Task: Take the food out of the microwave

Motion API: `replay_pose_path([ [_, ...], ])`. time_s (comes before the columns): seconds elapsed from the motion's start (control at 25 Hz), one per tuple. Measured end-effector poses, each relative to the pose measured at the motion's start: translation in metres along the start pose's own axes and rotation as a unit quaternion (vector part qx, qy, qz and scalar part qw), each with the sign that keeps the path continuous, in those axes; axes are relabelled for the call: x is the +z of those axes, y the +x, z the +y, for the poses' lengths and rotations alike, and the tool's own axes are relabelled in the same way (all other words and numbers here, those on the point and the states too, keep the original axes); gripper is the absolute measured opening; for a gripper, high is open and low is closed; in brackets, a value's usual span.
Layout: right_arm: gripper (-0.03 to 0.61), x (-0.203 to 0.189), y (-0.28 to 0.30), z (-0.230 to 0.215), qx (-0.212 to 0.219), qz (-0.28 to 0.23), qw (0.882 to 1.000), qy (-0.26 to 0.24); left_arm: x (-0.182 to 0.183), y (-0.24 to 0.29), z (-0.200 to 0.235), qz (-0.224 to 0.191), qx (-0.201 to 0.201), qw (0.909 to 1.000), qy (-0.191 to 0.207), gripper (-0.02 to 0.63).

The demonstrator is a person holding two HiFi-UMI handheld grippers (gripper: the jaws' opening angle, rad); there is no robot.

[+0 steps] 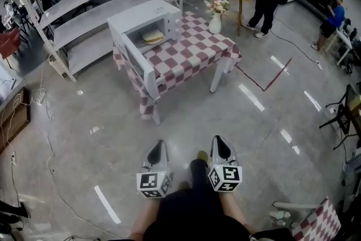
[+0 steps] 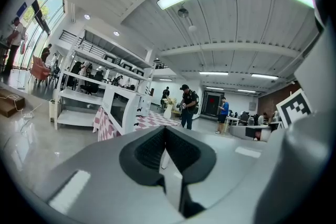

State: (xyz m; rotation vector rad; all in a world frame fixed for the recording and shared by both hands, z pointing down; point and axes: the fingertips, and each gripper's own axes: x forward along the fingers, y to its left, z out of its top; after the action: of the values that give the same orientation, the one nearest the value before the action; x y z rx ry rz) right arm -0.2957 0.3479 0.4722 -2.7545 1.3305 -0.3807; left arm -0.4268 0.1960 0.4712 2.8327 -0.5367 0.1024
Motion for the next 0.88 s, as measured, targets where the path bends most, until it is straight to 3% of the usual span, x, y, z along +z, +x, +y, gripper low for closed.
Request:
replay_pose_path([
  [0.48, 0.0, 0.003, 0.038, -0.007, 0.01, 0.009, 1.0, -0.001, -0.002, 0.032, 0.013, 0.009, 0.012, 0.9999, -0.004, 0.008],
  [0.88, 0.001, 0.013, 0.091, -0.033, 0.017, 0.013, 1.0, 0.002, 0.009, 0.087, 0.007, 0.008, 0.009, 0.9999, 0.008, 0.008],
])
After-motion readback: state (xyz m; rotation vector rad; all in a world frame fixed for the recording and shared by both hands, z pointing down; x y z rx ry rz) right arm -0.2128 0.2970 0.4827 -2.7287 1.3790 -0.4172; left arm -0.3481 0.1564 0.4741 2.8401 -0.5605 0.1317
